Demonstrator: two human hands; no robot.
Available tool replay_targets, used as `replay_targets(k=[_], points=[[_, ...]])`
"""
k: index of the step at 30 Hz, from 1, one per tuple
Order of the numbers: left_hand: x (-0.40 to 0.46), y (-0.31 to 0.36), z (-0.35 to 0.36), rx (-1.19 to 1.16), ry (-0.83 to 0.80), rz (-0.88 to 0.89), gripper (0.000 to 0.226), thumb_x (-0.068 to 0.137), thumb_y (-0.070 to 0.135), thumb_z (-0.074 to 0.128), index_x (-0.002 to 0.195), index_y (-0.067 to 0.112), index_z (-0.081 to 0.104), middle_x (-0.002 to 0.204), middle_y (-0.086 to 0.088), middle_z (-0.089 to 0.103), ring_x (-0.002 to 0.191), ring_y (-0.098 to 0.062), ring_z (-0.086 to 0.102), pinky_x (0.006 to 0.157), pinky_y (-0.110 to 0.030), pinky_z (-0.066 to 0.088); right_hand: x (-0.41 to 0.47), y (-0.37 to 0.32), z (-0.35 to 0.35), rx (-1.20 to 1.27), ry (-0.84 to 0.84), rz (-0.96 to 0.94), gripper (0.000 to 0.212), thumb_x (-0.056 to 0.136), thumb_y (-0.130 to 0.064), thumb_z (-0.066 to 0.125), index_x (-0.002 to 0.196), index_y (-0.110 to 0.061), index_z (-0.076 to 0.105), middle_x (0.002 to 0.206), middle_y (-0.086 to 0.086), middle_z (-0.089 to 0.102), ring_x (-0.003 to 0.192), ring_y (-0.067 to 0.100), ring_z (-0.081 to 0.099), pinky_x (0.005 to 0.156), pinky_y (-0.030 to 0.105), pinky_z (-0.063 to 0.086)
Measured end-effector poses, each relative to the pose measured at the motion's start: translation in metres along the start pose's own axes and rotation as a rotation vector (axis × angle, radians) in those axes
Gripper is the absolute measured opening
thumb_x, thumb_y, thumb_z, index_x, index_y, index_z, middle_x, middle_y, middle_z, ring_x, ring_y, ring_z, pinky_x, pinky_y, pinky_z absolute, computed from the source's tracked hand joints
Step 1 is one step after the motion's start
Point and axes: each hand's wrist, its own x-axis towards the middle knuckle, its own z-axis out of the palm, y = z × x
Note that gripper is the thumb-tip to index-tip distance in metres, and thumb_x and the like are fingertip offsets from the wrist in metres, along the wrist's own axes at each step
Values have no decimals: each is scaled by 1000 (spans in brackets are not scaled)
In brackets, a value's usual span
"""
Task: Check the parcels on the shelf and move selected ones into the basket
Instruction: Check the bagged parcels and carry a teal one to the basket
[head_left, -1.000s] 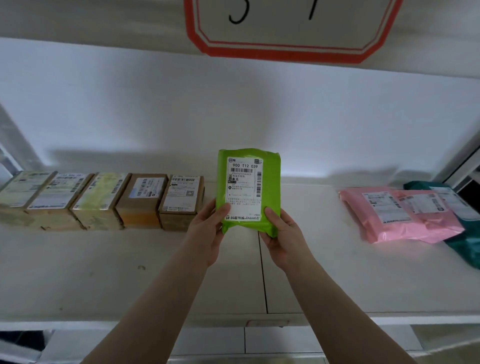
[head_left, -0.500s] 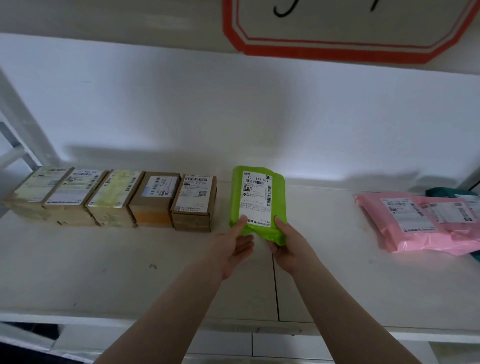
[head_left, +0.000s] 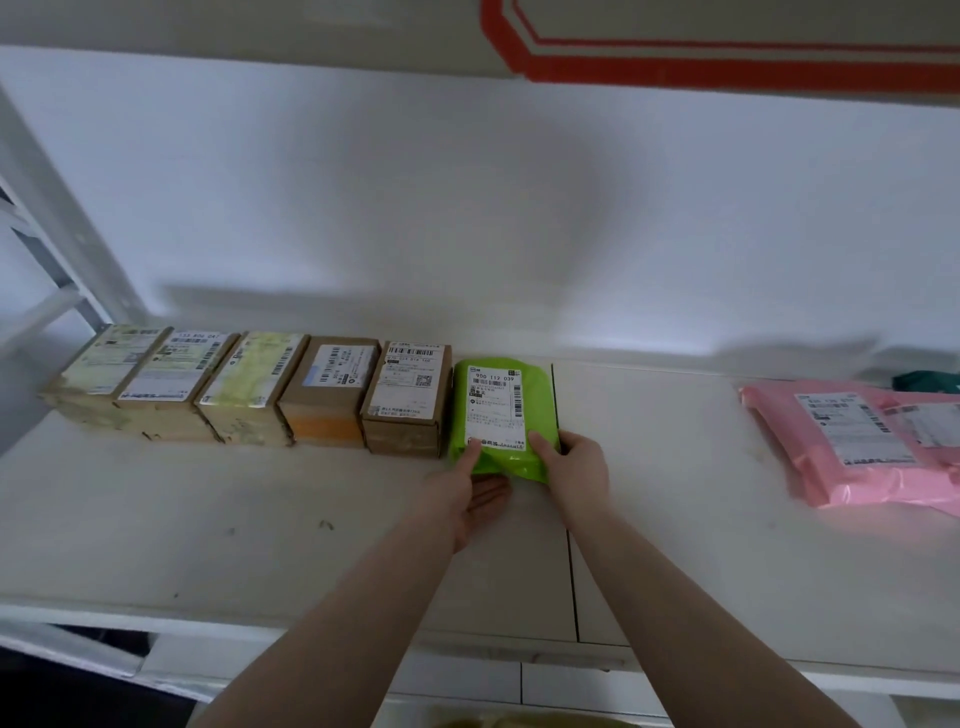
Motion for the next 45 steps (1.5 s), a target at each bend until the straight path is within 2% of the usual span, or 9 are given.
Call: replay_targets(k=[4, 11, 17, 23, 29, 32, 38, 41, 45], points=[[-1, 1, 1, 8, -25, -14, 37, 94, 41, 55, 89, 5, 61, 86, -18, 67, 78, -25, 65, 67, -33, 55, 10, 0, 3, -259, 17, 1, 62, 84, -54, 67, 130, -12, 64, 121, 14, 64, 115, 34, 59, 96, 44, 50], [-5, -5, 3, 102, -120, -92, 51, 90, 52, 55, 93, 3, 66, 88, -20, 70, 81, -27, 68, 69, -33, 58, 4, 0, 4, -248, 24, -6, 74, 82, -60, 65, 136, -11, 58, 125, 16, 63, 119, 35, 56, 101, 44, 47], [-13, -22, 29, 223, -273, -174, 62, 90, 57, 52, 110, 0, 65, 95, -13, 73, 84, -22, 69, 70, -29, 57, -1, -4, -19, 104, 59, 63, 54, 84, -45, 72, 121, -6, 69, 108, 9, 72, 99, 23, 67, 94, 38, 52], [-9, -38, 86, 275, -294, -105, 50, 89, 54, 55, 107, 9, 63, 102, -4, 72, 89, -18, 67, 74, -31, 52, -15, -1, -97, 513, 123, 242, 27, 89, -37, 70, 90, -10, 66, 84, 5, 61, 74, 17, 53, 64, 27, 46], [-8, -82, 170, 308, -327, -72, 54, 85, 53, 62, 115, 9, 61, 107, -5, 68, 92, -19, 66, 74, -31, 53, -21, 39, -199, 675, 292, 403, 34, 89, -38, 70, 101, -6, 64, 106, 15, 67, 94, 30, 65, 95, 39, 52], [-12, -113, 219, 325, -311, -56, 55, 81, 54, 66, 111, 8, 60, 102, -6, 65, 89, -20, 65, 76, -32, 54, -16, 67, -246, 703, 329, 480, 42, 88, -40, 70, 109, -3, 65, 108, 18, 68, 101, 33, 66, 95, 38, 52], [-22, -165, 315, 299, -143, 2, 39, 80, 48, 71, 77, 12, 54, 58, 0, 46, 44, -12, 39, 51, -23, 35, 12, 112, -322, 741, 135, 543, 43, 80, -49, 75, 82, -10, 59, 72, 2, 54, 57, 13, 53, 54, 23, 49], [-28, -177, 342, 282, -30, 67, 29, 86, 41, 67, 86, 13, 59, 72, 0, 55, 55, -12, 48, 42, -16, 38, 25, 123, -338, 770, 93, 538, 36, 83, -43, 74, 81, -10, 60, 86, 0, 62, 79, 17, 64, 78, 35, 58], [-32, -189, 362, 217, 24, 154, 22, 88, 27, 68, 95, 7, 63, 66, -3, 56, 36, -9, 53, 29, -12, 35, 39, 135, -346, 832, 31, 533, 28, 85, -38, 74, 85, -11, 66, 78, 5, 62, 66, 18, 58, 66, 32, 52]])
